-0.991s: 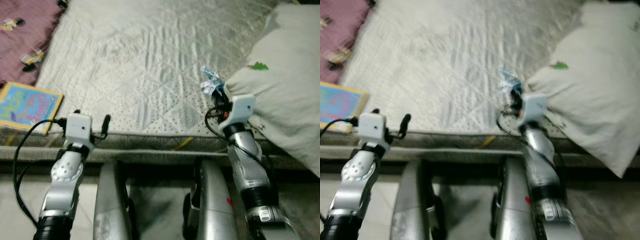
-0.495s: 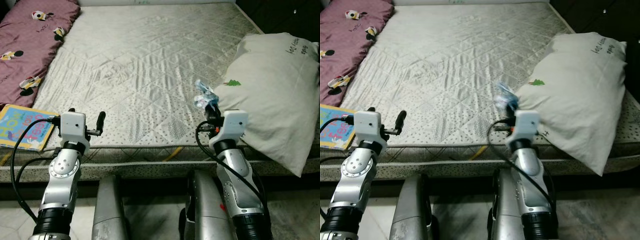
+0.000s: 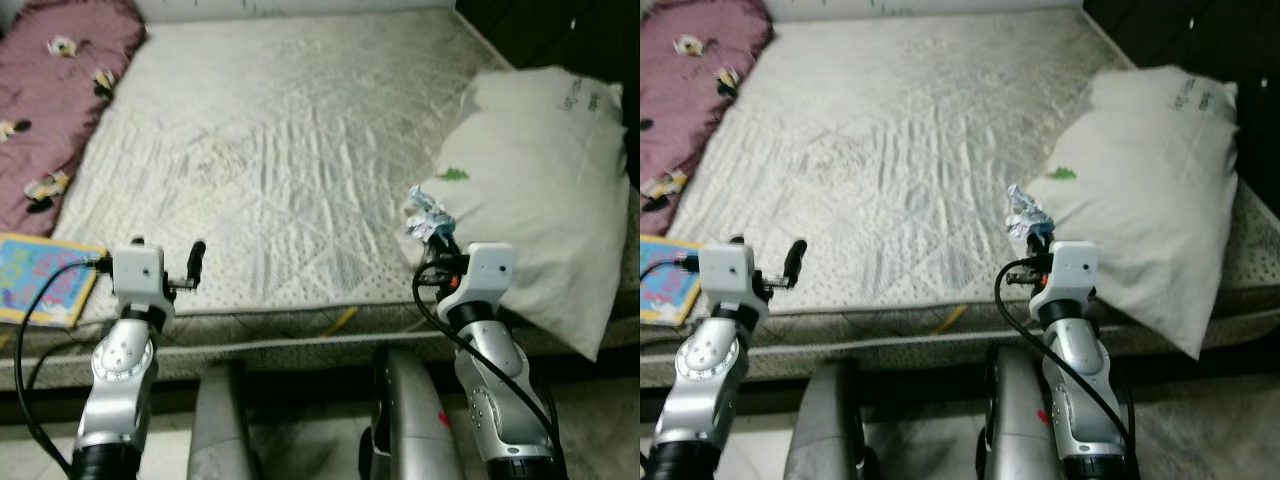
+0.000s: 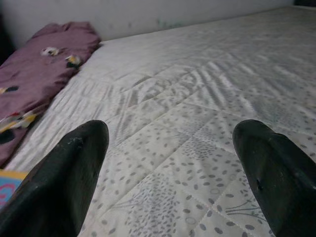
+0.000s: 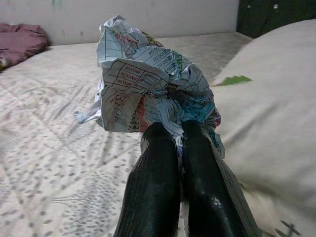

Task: Clean up the room

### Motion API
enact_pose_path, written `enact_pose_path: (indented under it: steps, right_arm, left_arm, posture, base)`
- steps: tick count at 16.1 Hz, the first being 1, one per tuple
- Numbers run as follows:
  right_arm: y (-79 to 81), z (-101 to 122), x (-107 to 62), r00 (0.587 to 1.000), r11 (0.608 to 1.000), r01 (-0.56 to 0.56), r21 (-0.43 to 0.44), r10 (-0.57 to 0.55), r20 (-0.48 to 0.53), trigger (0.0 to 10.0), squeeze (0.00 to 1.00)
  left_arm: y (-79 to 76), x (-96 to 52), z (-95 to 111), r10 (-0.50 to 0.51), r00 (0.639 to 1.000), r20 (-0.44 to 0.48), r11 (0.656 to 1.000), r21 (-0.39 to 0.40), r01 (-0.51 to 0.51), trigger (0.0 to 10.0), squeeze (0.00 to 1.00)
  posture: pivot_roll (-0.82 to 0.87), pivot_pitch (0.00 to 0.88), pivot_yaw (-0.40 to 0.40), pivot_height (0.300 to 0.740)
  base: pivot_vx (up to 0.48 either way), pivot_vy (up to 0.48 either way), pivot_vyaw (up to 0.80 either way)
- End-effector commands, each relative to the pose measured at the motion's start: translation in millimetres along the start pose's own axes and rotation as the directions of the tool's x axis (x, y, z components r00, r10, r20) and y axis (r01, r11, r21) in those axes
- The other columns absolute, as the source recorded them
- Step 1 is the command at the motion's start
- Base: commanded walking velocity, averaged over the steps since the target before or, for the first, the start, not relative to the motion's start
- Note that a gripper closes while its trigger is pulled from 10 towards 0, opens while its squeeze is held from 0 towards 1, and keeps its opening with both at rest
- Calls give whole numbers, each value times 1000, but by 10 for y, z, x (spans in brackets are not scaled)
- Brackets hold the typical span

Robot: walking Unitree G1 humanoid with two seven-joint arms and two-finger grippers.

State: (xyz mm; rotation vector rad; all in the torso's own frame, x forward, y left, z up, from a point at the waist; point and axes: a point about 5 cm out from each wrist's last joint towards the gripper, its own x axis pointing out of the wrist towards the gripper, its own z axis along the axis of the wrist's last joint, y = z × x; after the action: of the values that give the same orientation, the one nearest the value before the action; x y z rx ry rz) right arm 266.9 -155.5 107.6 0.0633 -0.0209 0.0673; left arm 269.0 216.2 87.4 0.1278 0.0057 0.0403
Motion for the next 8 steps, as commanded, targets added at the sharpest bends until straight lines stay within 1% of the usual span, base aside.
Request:
enact_pose_path:
  steps: [1, 2, 4, 5, 8]
  right_arm:
    - [22, 67, 3, 1000, 1000, -14, 8, 14, 18, 10000, 0]
    - [11, 70, 37, 1000, 1000, -5, 3, 5, 14, 10000, 0]
    - [-35, 42, 79, 1000, 999, 25, 25, -24, -3, 10000, 0]
    - [-36, 17, 93, 1000, 999, 24, 24, -23, -11, 10000, 0]
    - [-29, 20, 139, 999, 999, 33, 26, -33, -6, 10000, 0]
  left_arm:
    - [34, -7, 32, 28, 1000, 9, 1000, -6, -28, 10000, 0]
    - [8, -27, -5, 26, 1000, 0, 1000, -8, -26, 10000, 0]
    - [-33, -52, -72, 29, 999, -21, 999, -19, -29, 10000, 0]
    - [-57, -51, -90, 27, 999, -25, 999, -20, -27, 10000, 0]
    - [-103, -15, -74, 13, 1000, -24, 1000, -22, -13, 10000, 0]
  posture:
    - [-1, 0, 25, 600]
    - [-6, 0, 5, 614]
    - [0, 6, -5, 637]
    - [4, 4, -4, 656]
    - [12, 0, 4, 684]
  base:
    - [0, 0, 0]
    - [0, 0, 0]
    - [0, 0, 0]
    - [0, 0, 0]
    - [0, 0, 0]
